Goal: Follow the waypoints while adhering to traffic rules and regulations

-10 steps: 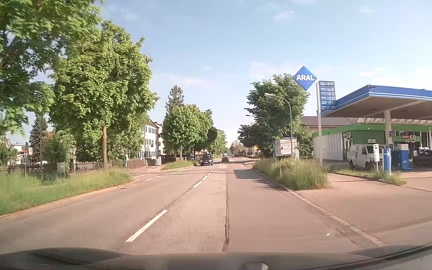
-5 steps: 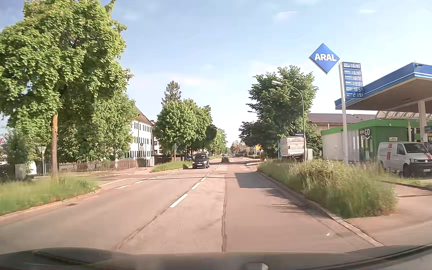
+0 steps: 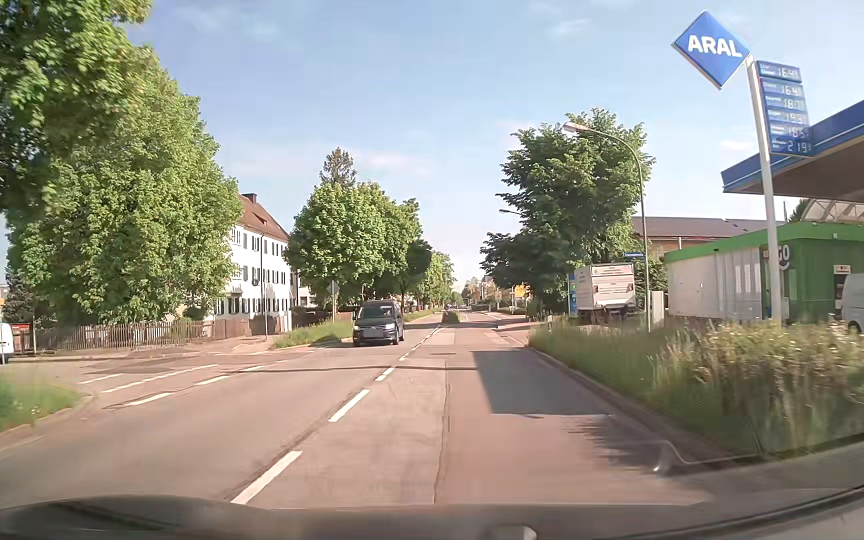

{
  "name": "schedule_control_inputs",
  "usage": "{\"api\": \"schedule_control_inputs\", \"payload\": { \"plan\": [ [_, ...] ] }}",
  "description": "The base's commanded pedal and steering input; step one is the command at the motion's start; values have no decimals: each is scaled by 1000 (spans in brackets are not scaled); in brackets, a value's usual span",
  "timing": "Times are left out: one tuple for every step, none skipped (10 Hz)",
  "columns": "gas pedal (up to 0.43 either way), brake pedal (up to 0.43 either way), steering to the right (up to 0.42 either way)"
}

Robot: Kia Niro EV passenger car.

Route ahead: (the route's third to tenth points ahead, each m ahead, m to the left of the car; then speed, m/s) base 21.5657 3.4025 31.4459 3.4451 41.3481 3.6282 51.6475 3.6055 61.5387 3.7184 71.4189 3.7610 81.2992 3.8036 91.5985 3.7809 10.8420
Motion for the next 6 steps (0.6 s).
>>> {"api": "schedule_control_inputs", "payload": {
  "plan": [
    [79, 0, -1],
    [79, 0, -1],
    [79, 0, 0],
    [79, 0, -1],
    [79, 0, 0],
    [79, 0, 0]
  ]
}}
